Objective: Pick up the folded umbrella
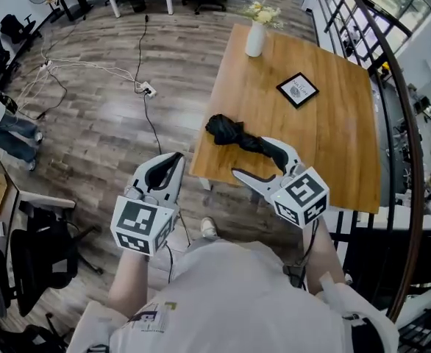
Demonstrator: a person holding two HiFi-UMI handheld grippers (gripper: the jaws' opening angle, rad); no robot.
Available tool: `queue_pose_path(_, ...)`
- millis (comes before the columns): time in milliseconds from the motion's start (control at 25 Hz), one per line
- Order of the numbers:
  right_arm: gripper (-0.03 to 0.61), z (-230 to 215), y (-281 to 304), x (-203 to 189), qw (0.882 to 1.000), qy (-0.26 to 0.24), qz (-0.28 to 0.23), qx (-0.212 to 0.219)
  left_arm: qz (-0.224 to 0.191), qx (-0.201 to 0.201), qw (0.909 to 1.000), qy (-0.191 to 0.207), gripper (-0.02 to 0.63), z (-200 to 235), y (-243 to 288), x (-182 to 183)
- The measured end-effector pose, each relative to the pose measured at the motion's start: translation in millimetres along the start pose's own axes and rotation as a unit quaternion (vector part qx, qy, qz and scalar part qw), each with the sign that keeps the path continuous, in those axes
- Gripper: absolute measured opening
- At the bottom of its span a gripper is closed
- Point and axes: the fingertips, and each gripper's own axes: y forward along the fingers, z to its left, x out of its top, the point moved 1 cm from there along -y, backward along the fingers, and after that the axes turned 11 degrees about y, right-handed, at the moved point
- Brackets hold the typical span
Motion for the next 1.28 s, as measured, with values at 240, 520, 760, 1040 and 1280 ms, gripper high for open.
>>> queue_pose_path(240, 0.376, -35, 72, -33, 0.997, -0.006, 0.076, -0.021, 0.032, -0.025, 0.9992, -0.006, 0.023, 23, 40, -43)
queue_pose_path(520, 0.379, -80, 129, -78, 0.989, 0.023, 0.144, -0.019, 0.081, -0.014, 0.995, -0.056, 0.023, 40, 75, -92)
queue_pose_path(760, 0.38, -118, 158, -117, 0.98, 0.039, 0.196, -0.004, 0.12, 0.002, 0.989, -0.086, 0.023, 38, 103, -118)
queue_pose_path(1040, 0.38, -157, 186, -160, 0.967, 0.052, 0.25, 0.022, 0.175, 0.023, 0.9731, -0.148, 0.023, 24, 139, -156)
queue_pose_path(1280, 0.38, -190, 209, -198, 0.953, 0.026, 0.299, 0.038, 0.213, 0.043, 0.9602, -0.175, 0.023, 18, 166, -183)
